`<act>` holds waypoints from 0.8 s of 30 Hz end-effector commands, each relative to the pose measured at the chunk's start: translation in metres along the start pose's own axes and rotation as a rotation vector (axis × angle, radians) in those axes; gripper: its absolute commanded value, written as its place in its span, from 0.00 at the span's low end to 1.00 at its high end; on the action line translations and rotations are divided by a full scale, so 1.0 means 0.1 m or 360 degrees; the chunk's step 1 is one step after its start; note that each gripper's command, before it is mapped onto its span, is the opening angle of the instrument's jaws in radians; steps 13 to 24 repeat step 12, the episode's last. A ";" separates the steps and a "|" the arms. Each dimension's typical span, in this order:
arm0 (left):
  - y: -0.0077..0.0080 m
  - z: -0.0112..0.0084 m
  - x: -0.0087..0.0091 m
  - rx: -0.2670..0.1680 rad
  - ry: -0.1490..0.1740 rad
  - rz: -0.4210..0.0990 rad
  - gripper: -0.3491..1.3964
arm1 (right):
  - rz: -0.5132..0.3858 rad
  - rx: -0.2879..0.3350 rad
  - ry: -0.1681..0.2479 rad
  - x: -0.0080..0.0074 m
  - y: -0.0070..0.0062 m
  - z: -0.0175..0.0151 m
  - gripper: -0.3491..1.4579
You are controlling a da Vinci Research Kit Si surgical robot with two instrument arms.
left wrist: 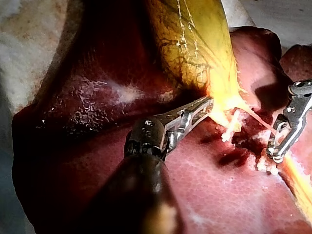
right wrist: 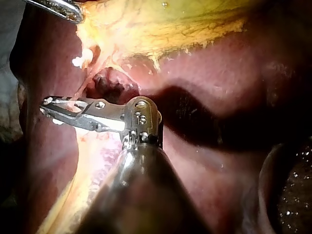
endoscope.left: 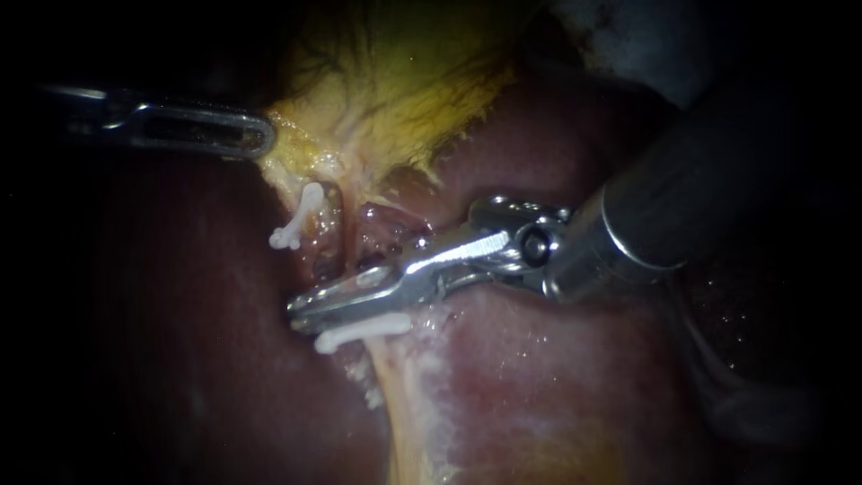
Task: Clipping second clip right tube
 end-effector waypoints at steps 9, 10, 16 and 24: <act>0.000 0.000 0.000 0.0000 0.0000 0.0000 0.00 | -0.0003 0.0001 -0.0002 -0.002 0.000 0.000 0.00; 0.000 0.000 0.000 0.0000 0.0000 0.0000 0.00 | -0.0003 0.0001 -0.0003 -0.002 0.000 0.000 0.00; 0.000 0.000 0.000 0.0000 0.0000 0.0000 0.00 | -0.0003 0.0000 -0.0002 -0.002 0.001 -0.001 0.00; 0.000 0.000 0.000 0.0000 0.0000 0.0000 0.00 | -0.0003 0.0000 -0.0002 -0.002 0.001 -0.001 0.00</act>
